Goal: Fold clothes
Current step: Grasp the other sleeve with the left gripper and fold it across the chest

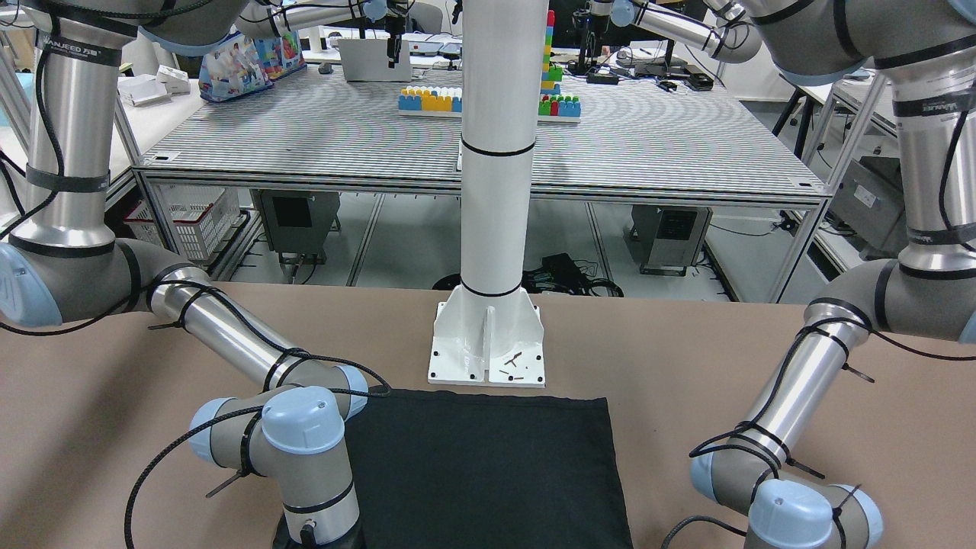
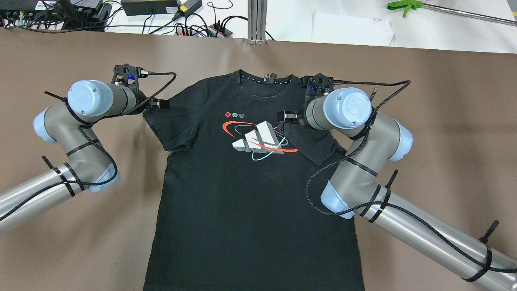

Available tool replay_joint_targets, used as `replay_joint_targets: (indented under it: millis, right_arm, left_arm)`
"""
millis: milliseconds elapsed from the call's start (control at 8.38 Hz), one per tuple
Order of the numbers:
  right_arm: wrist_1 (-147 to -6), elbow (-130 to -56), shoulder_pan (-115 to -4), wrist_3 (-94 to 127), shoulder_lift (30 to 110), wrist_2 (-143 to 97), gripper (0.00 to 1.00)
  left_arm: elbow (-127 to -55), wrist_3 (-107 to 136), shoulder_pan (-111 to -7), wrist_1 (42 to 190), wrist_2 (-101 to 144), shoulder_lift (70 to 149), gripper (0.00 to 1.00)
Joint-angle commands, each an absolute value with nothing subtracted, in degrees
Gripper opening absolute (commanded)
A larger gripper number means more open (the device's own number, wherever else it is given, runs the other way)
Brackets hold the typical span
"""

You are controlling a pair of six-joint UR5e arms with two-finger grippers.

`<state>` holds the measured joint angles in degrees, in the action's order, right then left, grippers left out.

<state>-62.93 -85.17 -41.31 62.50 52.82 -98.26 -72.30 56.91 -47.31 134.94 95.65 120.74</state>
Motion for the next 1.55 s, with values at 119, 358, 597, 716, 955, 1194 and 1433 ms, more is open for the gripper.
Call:
replay_joint_targets:
  millis: [119, 358, 597, 716, 955, 1194, 1433]
  right_arm:
    - [-62.9, -85.2, -41.3, 62.4, 53.0, -98.3, 0.94]
    - [-62.9, -85.2, -41.3, 62.5, 53.0, -98.3, 0.94]
    - [-62.9, -85.2, -41.3, 62.5, 53.0, -98.3, 0.94]
    - [-62.9, -85.2, -41.3, 62.5, 53.0, -98.3, 0.94]
    - [-62.9, -85.2, -41.3, 62.5, 53.0, -98.3, 0.94]
    - [-62.9, -85.3, -41.3, 62.5, 53.1, -98.3, 0.94]
    - [-62.9, -85.3, -41.3, 62.5, 53.1, -98.3, 0.94]
  left_arm:
    - [-71.1, 55.4, -46.3, 136.6, 94.0, 120.5, 1.00]
    - [-71.2, 54.2, -46.4, 136.7, 94.3, 119.8, 1.00]
    - [-71.3, 53.2, -46.4, 137.2, 94.3, 118.9, 1.00]
    - [-71.5, 53.2, -46.4, 137.2, 94.3, 118.7, 1.00]
    - [-71.8, 53.3, -46.3, 137.2, 94.3, 118.3, 0.79]
    - [-71.9, 53.3, -46.3, 137.2, 94.2, 117.9, 0.44]
    - [-72.0, 53.3, -46.1, 137.1, 94.1, 117.5, 0.08]
